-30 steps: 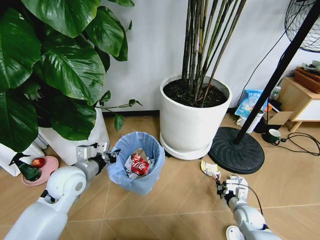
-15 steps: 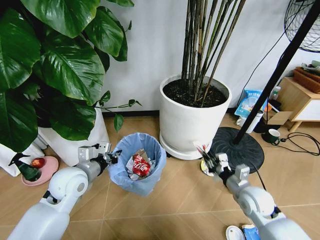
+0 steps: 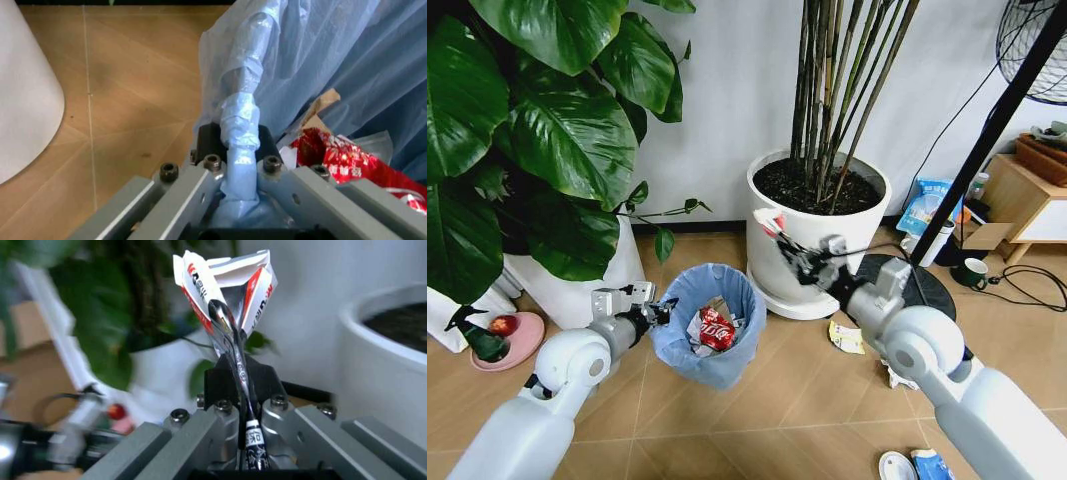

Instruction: Pick up the trash bin and place the garbage on the floor into it.

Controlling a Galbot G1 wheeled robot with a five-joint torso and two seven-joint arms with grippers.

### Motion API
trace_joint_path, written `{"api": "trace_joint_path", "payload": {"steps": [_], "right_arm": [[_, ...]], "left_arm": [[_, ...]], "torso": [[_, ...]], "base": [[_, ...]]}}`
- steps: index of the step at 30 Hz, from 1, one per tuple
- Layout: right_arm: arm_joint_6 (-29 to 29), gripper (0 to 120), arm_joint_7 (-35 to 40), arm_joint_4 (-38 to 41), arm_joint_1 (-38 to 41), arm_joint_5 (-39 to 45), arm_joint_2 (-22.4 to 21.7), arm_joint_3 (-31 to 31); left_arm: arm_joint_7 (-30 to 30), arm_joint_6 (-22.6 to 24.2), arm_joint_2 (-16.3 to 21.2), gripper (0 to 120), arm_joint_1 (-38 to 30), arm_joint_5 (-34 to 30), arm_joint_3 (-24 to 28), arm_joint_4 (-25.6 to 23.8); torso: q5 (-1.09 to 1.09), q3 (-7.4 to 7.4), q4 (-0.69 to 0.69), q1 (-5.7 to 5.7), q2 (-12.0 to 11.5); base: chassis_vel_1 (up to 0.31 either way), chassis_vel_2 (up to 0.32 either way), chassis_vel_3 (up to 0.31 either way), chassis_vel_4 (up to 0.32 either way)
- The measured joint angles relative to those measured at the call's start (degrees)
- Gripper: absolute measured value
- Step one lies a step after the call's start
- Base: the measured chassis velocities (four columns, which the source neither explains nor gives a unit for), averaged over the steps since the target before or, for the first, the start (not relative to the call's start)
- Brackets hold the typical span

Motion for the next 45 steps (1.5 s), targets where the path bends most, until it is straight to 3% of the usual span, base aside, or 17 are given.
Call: {"api": "trace_joint_path", "payload": {"steps": [10,18,25,34,37,45], "right_arm": [[-0.57,0,1.64,0.74,7.46,3.48,1.58,-10.21],[-0.21,0,1.51,-2.30,6.73,1.47,2.44,-12.50],[0.31,31,1.55,-3.99,5.28,-0.57,2.53,-12.63],[0.45,57,1.54,-4.02,4.39,-0.97,2.32,-12.05],[0.51,75,1.72,-3.79,3.97,-1.16,2.33,-11.44],[0.21,99,2.46,-1.63,2.20,-0.92,1.31,-7.30]], "left_arm": [[-1.58,0.00,-0.86,0,-3.58,-1.56,3.39,1.88],[-2.00,0.00,-1.04,0,-4.31,-1.98,3.77,1.89],[-2.02,0.00,-1.10,0,-4.40,-2.02,3.61,1.81],[-1.96,0.00,-1.20,0,-4.63,-2.01,3.56,1.75],[-1.88,0.00,-1.16,0,-4.66,-1.99,3.24,1.69],[-1.70,-0.01,-1.11,0,-3.73,-1.64,2.00,1.49]], "torso": [[0.00,0.00,0.00,0.00,0.00],[0.01,0.00,-0.01,0.00,0.00],[0.01,0.00,-0.01,0.00,0.00],[0.01,0.00,-0.01,0.00,0.00],[0.01,0.00,0.00,0.00,0.00],[0.01,0.00,0.00,0.00,0.00]], "base": [[0.000,0.000,0.000,0.000],[0.000,0.000,0.000,0.000],[0.000,0.000,0.000,0.000],[0.000,0.000,0.000,0.000],[0.000,0.000,0.000,0.000],[0.000,0.000,0.000,0.000]]}}
